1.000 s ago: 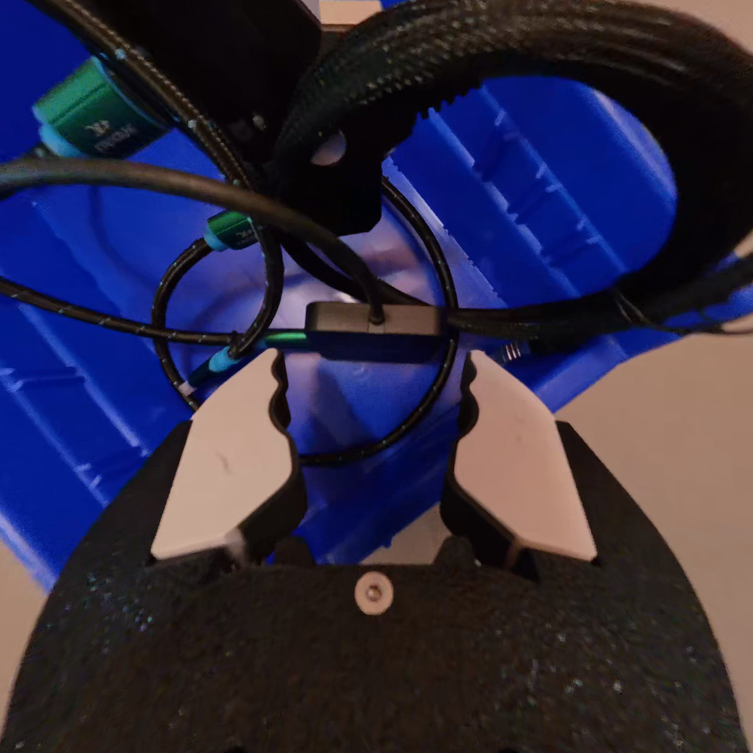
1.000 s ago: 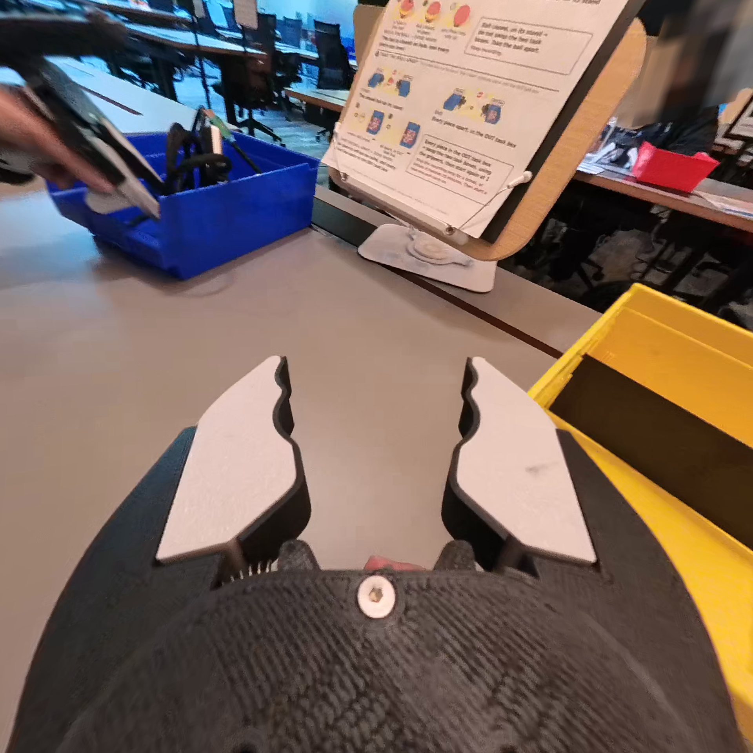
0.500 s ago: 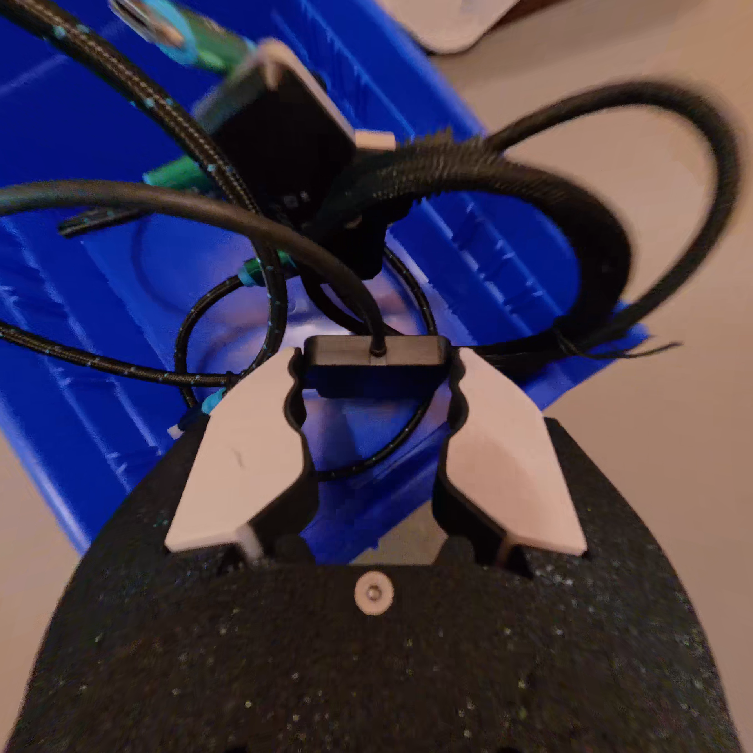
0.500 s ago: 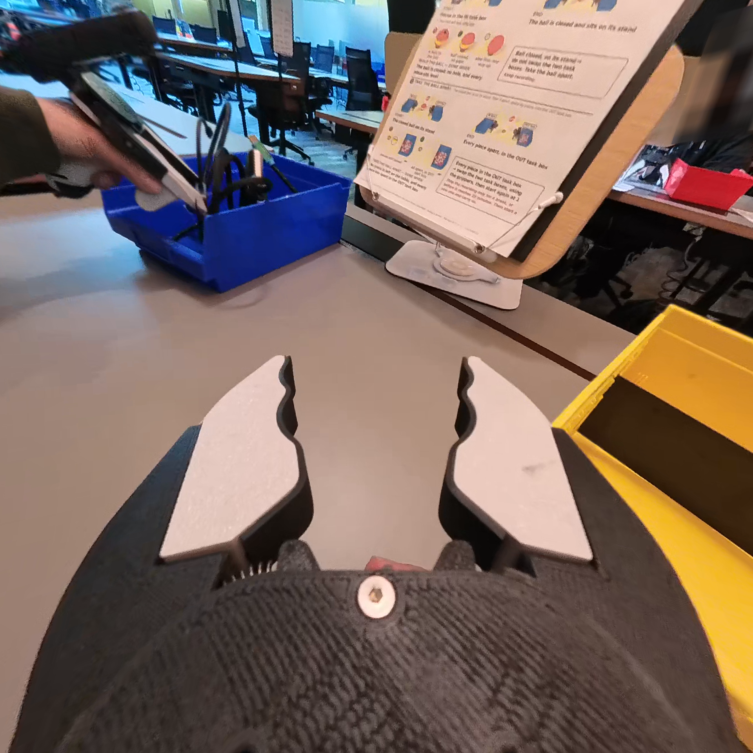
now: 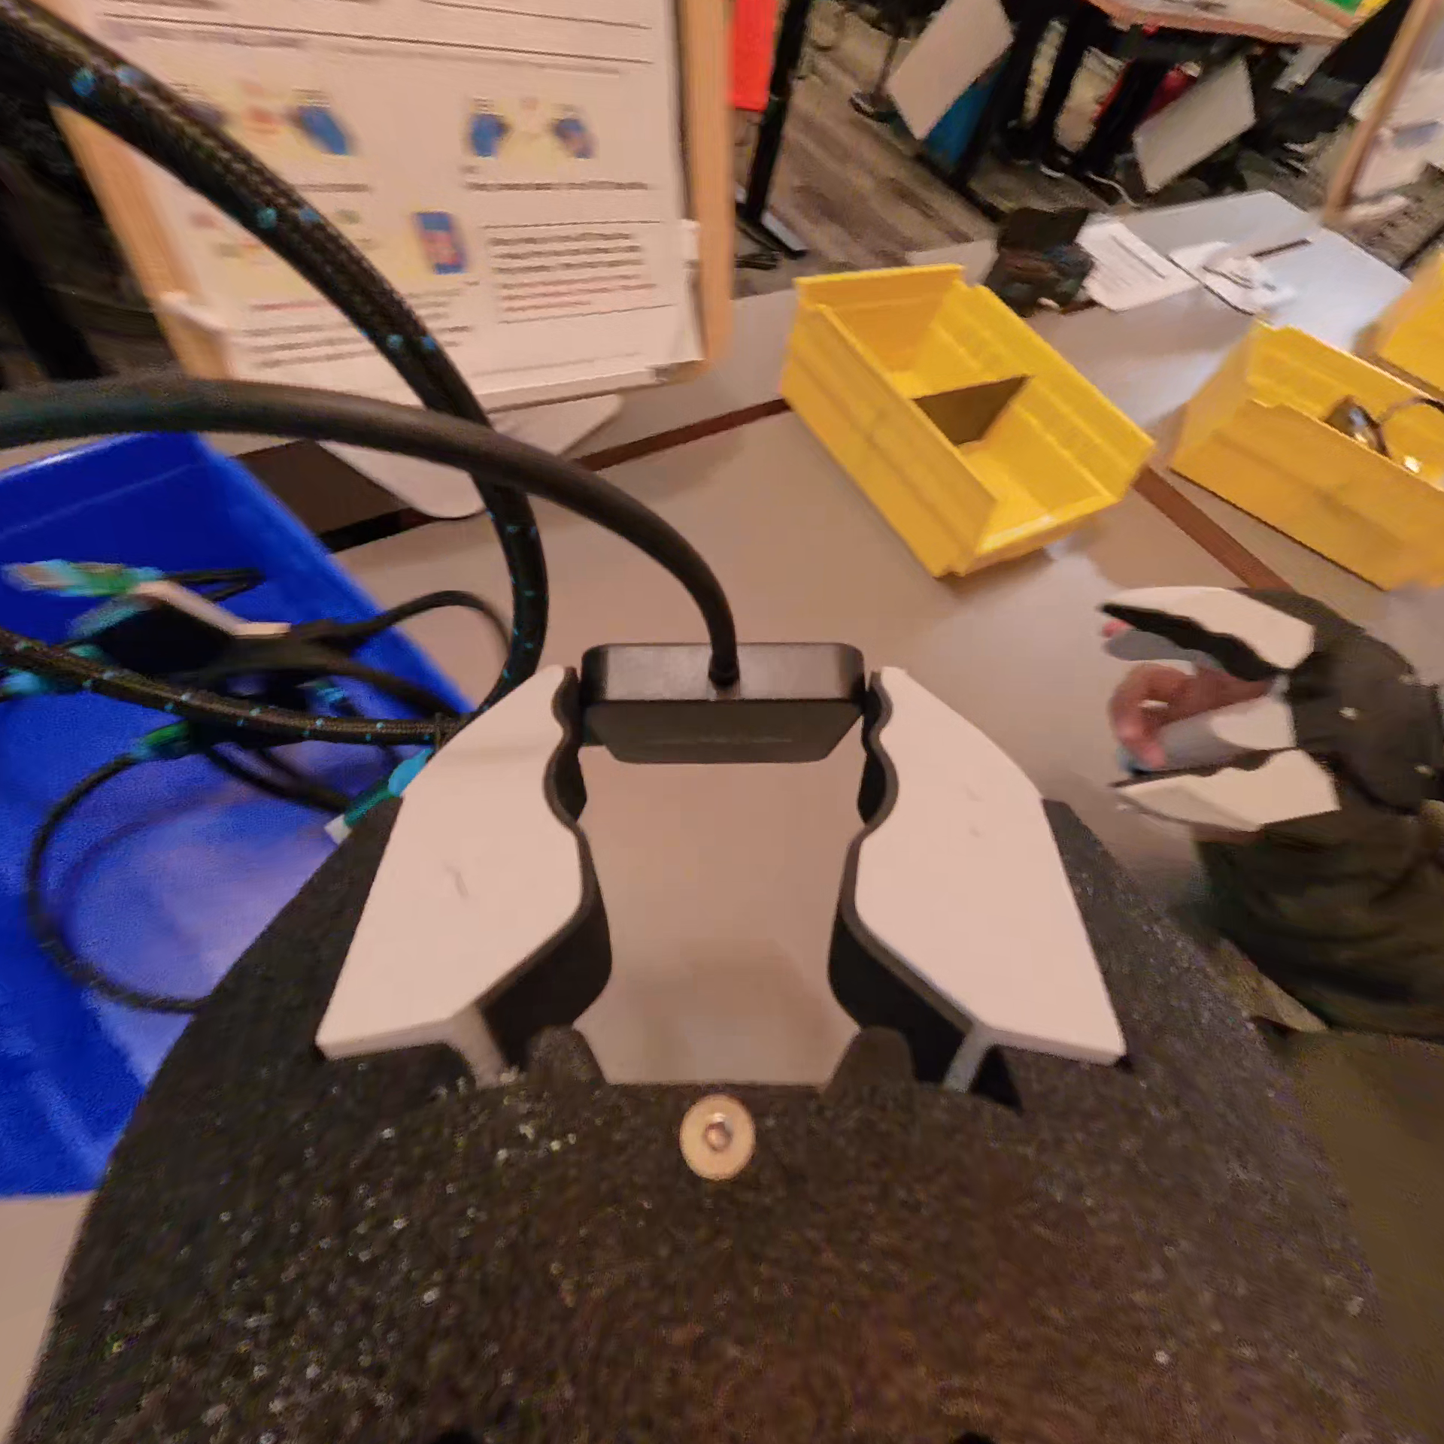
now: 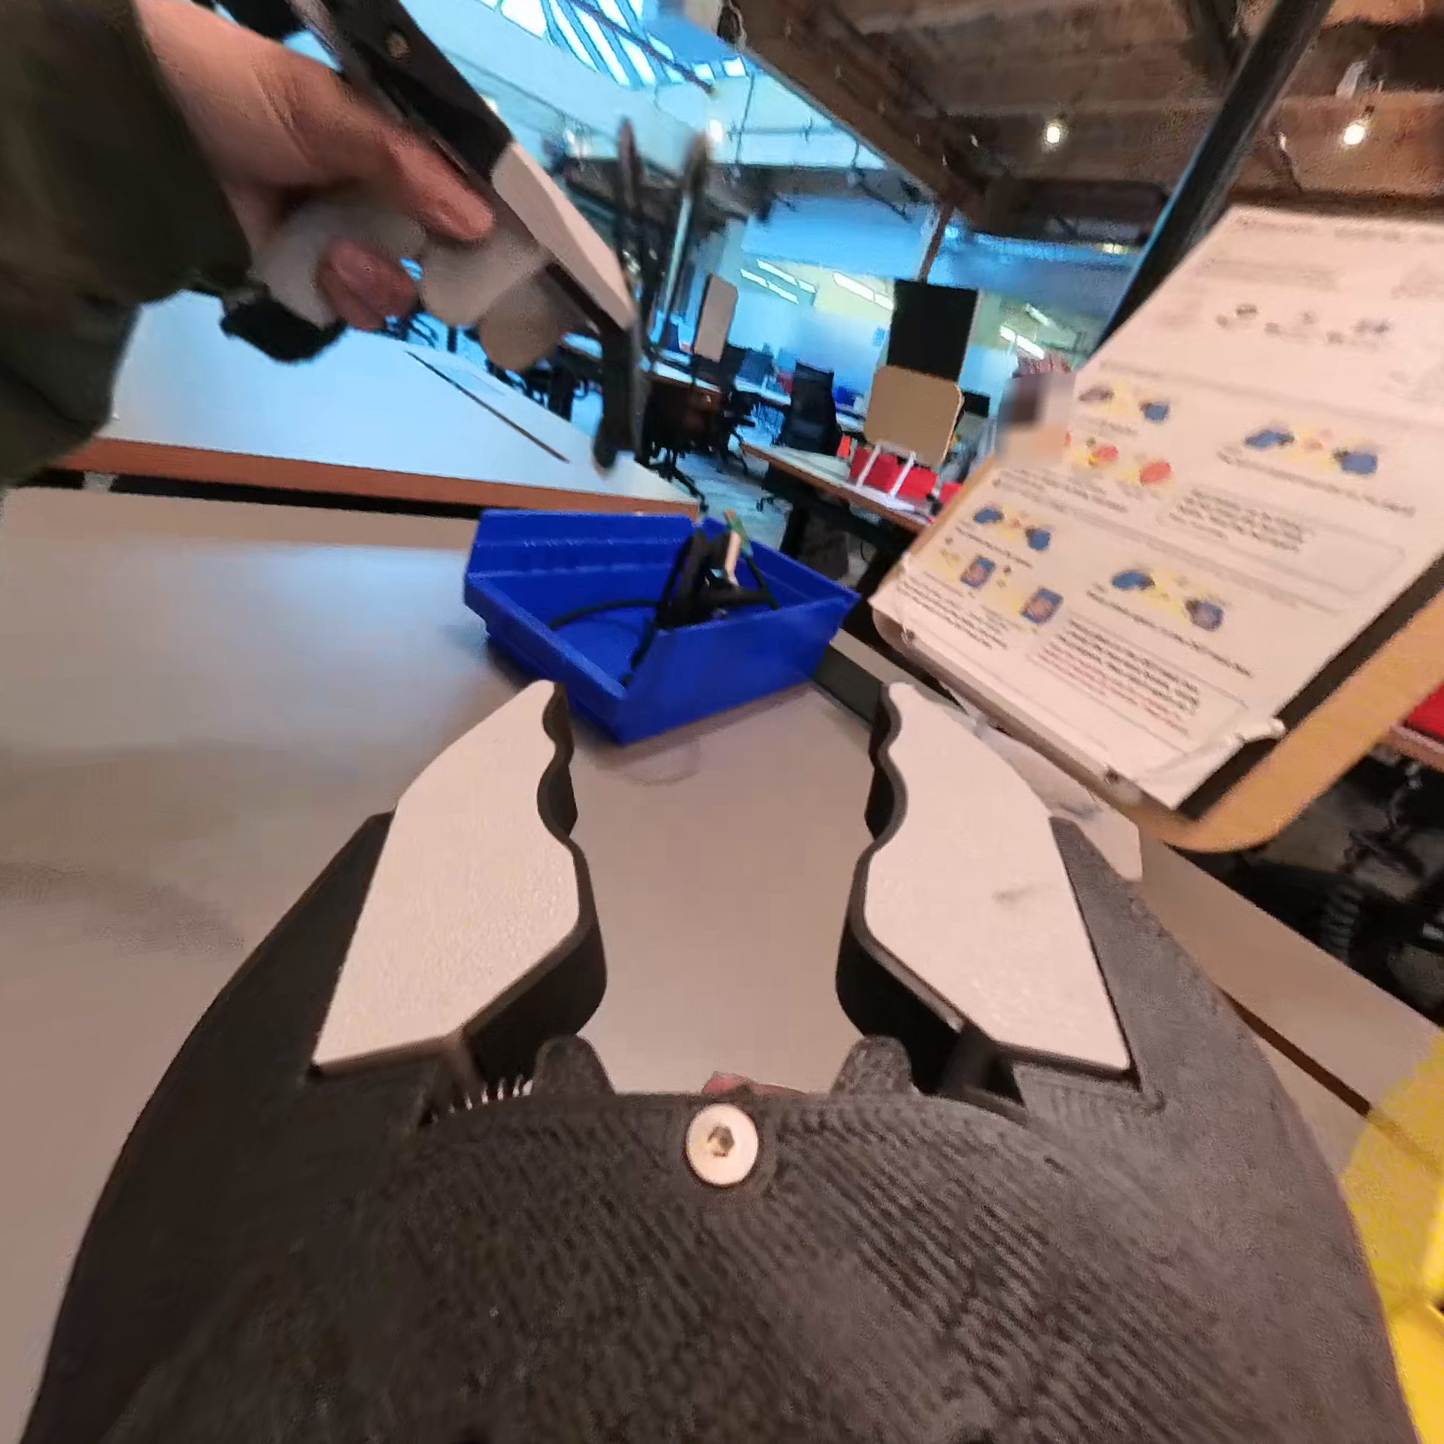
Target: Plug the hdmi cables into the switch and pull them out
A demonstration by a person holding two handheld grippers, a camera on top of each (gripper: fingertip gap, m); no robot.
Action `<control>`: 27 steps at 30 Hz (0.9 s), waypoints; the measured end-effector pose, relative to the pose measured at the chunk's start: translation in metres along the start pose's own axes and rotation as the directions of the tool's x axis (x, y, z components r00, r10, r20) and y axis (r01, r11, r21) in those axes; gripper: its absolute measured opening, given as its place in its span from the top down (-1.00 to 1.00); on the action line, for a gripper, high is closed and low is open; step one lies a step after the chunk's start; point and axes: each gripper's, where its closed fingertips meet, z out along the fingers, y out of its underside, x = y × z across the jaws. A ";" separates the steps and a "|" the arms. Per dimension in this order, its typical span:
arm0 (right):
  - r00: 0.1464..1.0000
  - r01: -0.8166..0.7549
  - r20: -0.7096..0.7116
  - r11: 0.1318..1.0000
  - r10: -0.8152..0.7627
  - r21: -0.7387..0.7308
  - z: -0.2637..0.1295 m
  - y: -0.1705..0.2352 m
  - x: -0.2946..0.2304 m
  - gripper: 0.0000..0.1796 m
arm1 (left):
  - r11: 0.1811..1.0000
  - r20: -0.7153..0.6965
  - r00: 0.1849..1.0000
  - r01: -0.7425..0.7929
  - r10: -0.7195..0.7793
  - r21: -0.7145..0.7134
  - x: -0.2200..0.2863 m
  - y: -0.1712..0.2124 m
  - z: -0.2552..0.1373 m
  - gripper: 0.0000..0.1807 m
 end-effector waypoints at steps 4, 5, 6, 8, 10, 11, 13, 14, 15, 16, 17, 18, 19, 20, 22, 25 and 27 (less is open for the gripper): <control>0.997 0.072 0.018 0.995 -0.073 0.063 0.008 -0.011 -0.030 0.26 | 0.999 -0.152 0.988 -0.036 0.033 -0.017 0.082 0.022 0.031 0.24; 0.995 0.095 -0.005 0.994 -0.095 0.050 0.009 -0.008 -0.030 0.25 | 0.999 -0.188 0.982 -0.036 0.030 -0.027 0.098 0.028 0.039 0.24; 0.993 0.112 -0.026 0.993 -0.111 0.041 0.009 -0.006 -0.029 0.26 | 0.999 -0.212 0.977 -0.037 0.028 -0.035 0.111 0.033 0.046 0.24; 0.991 0.126 -0.048 0.992 -0.125 0.026 0.008 -0.003 -0.026 0.36 | 0.997 -0.238 0.971 -0.049 0.035 -0.052 0.131 0.042 0.057 0.24; 0.989 0.135 -0.063 0.990 -0.133 0.041 0.002 -0.005 -0.022 0.64 | 0.997 -0.256 0.966 -0.051 0.035 -0.057 0.143 0.044 0.063 0.24; 0.988 0.141 -0.072 0.988 -0.136 0.065 -0.002 -0.009 -0.020 0.79 | 0.997 -0.257 0.966 -0.048 0.033 -0.052 0.146 0.043 0.065 0.24; 0.988 0.140 -0.083 0.987 -0.134 0.073 -0.006 -0.011 -0.013 0.82 | 0.997 -0.251 0.967 -0.050 0.036 -0.050 0.150 0.041 0.066 0.24; 0.989 0.127 -0.079 0.990 -0.121 0.063 -0.007 -0.010 -0.010 0.83 | 0.997 -0.241 0.970 -0.054 0.040 -0.051 0.151 0.041 0.067 0.24; 0.990 0.122 -0.079 0.990 -0.116 0.075 -0.008 -0.011 -0.008 0.84 | 0.998 -0.236 0.971 -0.049 0.038 -0.041 0.152 0.040 0.067 0.24; 0.991 0.115 -0.075 0.989 -0.108 0.095 -0.010 -0.013 -0.007 0.84 | 0.998 -0.234 0.972 -0.046 0.038 -0.031 0.154 0.038 0.067 0.24; 0.993 0.099 -0.070 0.989 -0.091 0.113 -0.011 -0.014 -0.006 0.84 | 0.998 -0.233 0.972 -0.050 0.043 -0.025 0.155 0.037 0.068 0.24; 0.996 0.070 -0.063 0.989 -0.062 0.128 -0.012 -0.014 -0.005 0.84 | 0.998 -0.234 0.971 -0.056 0.050 -0.020 0.156 0.036 0.068 0.24; 0.999 0.026 -0.047 0.990 -0.020 0.142 -0.013 -0.015 -0.004 0.84 | 0.997 -0.237 0.969 -0.073 0.068 -0.014 0.157 0.036 0.068 0.24; 0.999 -0.045 -0.007 0.987 0.046 0.155 -0.014 -0.016 -0.003 0.84 | 0.994 -0.231 0.967 -0.110 0.104 -0.011 0.157 0.037 0.067 0.25; 0.975 -0.218 0.074 0.963 0.209 0.161 -0.017 -0.017 0.005 0.84 | 0.979 -0.213 0.957 -0.205 0.197 -0.016 0.157 0.041 0.062 0.25; 0.932 -0.325 0.197 0.942 0.304 0.088 -0.021 -0.008 0.015 0.85 | 0.924 -0.199 0.909 -0.380 0.367 -0.030 0.158 0.044 0.045 0.27; 0.917 -0.314 0.275 0.948 0.288 0.054 -0.026 -0.004 0.015 0.84 | 0.844 -0.169 0.833 -0.536 0.527 -0.005 0.159 0.035 0.032 0.33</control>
